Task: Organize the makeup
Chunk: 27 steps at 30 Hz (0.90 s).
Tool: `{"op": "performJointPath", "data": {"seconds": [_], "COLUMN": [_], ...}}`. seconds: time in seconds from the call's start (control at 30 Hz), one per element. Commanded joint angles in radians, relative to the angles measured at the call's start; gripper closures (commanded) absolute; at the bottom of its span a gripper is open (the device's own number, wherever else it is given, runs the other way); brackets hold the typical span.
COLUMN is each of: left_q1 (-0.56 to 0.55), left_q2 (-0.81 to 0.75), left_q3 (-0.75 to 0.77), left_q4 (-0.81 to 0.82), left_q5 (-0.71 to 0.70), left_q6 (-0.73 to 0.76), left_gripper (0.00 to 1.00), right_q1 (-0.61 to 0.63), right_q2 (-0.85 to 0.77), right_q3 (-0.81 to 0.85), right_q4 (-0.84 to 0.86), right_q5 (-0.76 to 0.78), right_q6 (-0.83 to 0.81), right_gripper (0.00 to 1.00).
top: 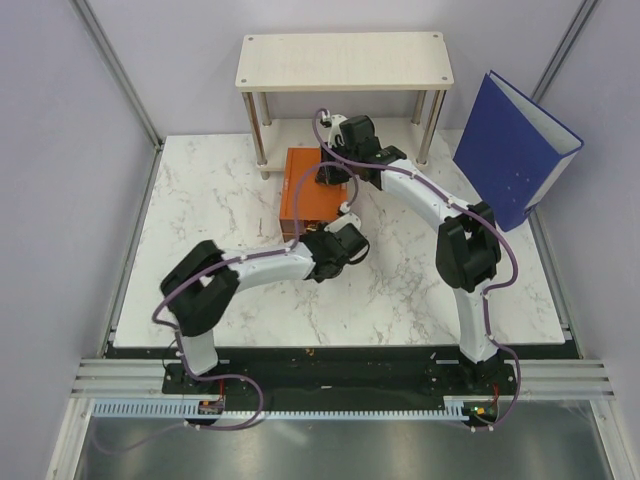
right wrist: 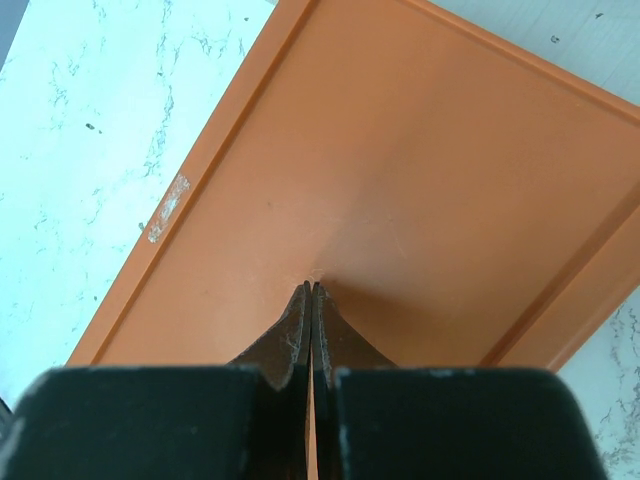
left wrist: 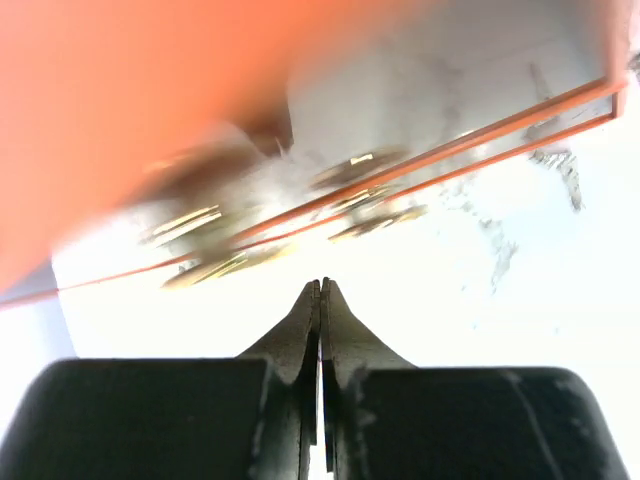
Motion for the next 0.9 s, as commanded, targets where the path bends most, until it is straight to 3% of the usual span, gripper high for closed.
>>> {"op": "performJointPath", "data": {"seconds": [0.0,0.07,0.13,0.17,0.2,0.3,0.33,0.43,0.53,0.7,0.87], "left_q1": [0.005,0.005,0.025,0.041,0.057,0.140,0.194,0.325,0.477,0.711,0.835], "left_q2": [-0.279,-0.369,-0.418,-0.455,-0.469,-0.507,-0.517,-0.541,-0.543,-0.518,-0.460], "left_q3": [-0.033,-0.042,-0.038,-0.030,-0.024,-0.013,-0.013,-0.001,0.025,0.056,0.062], "left_q4": [0.058,0.020,-0.007,-0.050,-0.075,-0.146,-0.155,-0.189,-0.213,-0.233,-0.241], "left_q5": [0.063,0.082,0.126,0.196,0.232,0.309,0.329,0.451,0.620,0.826,1.005], "left_q6": [-0.017,-0.025,-0.040,-0.052,-0.077,-0.107,-0.112,-0.117,-0.111,-0.153,-0.167], "left_gripper": [0.98,0.94,0.74,0.64,0.35,0.08,0.04,0.01,0.01,0.01,0.01], "right_q1": [0.000,0.000,0.001,-0.002,-0.002,-0.006,-0.011,-0.026,-0.051,-0.130,-0.190], "right_q2": [-0.010,-0.031,-0.067,-0.094,-0.108,-0.169,-0.185,-0.254,-0.314,-0.400,-0.469], "right_q3": [-0.011,0.002,0.011,0.011,0.011,-0.009,-0.018,-0.078,-0.142,-0.289,-0.429], "right_q4": [-0.145,-0.145,-0.148,-0.146,-0.148,-0.149,-0.151,-0.149,-0.151,-0.152,-0.149], "right_q5": [0.085,0.093,0.108,0.113,0.124,0.168,0.180,0.248,0.305,0.323,0.306], "right_q6": [-0.023,-0.014,-0.008,-0.007,-0.007,-0.007,-0.005,-0.010,-0.033,-0.019,0.006], "right_gripper": [1.00,1.00,1.00,1.00,0.99,0.70,0.54,0.26,0.09,0.02,0.02]}}
